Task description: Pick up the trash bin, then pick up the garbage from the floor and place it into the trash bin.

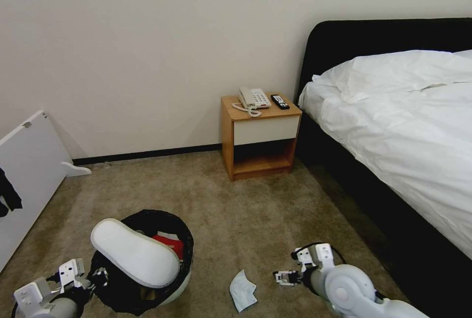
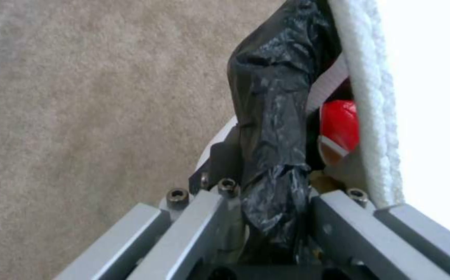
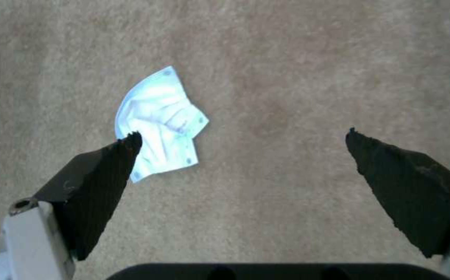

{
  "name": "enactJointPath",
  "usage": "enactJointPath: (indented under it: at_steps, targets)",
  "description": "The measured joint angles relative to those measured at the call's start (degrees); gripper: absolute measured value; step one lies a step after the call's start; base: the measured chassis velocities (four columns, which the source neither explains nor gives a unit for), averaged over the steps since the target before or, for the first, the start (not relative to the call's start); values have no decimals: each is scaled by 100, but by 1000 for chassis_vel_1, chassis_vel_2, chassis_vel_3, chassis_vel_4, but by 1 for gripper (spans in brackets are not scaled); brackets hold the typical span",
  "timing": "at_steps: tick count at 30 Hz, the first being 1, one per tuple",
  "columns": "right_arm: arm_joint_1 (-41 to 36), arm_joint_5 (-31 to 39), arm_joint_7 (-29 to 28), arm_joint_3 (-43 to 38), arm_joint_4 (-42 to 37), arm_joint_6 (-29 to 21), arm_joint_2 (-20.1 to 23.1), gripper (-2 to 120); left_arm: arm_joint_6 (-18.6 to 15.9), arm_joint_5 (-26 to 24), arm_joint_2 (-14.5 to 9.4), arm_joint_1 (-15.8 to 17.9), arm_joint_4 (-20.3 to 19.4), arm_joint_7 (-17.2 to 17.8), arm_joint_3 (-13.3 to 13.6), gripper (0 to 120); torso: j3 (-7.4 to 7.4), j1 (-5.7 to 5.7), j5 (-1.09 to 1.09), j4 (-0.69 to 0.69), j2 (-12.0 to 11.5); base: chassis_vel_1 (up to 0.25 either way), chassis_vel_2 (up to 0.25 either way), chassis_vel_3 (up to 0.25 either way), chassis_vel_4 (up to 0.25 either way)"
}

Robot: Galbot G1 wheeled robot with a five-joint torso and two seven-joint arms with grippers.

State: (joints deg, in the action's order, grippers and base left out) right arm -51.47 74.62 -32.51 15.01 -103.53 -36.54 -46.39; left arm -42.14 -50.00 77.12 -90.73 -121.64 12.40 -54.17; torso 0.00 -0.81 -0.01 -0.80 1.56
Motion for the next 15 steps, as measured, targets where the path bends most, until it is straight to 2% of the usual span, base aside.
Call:
enactJointPath:
  at_steps: [15]
  targets:
    - [917,-158,207,960,1288,192,-713,100,0,6,-15,29,107,-9,-2,1,0,0,1,1,0,0,0,0,0]
